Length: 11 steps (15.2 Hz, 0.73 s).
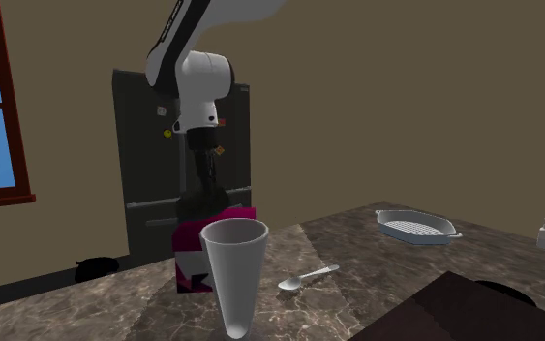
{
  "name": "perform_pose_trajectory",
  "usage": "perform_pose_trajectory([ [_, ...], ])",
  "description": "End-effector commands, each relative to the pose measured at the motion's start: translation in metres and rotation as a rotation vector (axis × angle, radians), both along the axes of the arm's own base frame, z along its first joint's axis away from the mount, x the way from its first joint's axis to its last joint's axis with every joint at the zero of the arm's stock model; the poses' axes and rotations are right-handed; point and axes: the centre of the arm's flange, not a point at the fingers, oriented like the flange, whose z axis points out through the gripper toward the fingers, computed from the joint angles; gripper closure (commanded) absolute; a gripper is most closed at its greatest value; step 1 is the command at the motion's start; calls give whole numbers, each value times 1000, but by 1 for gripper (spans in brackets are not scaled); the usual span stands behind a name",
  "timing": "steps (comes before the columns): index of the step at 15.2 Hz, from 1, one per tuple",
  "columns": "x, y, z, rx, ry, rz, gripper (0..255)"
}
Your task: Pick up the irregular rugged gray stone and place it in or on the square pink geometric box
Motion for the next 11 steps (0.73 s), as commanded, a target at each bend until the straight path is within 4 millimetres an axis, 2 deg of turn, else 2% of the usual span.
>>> perform_pose_trajectory([
  [1,3,0,20,0,0,0,0],
  [3,7,1,43,0,0,0,0],
  [11,7,1,43,0,0,0,0],
])
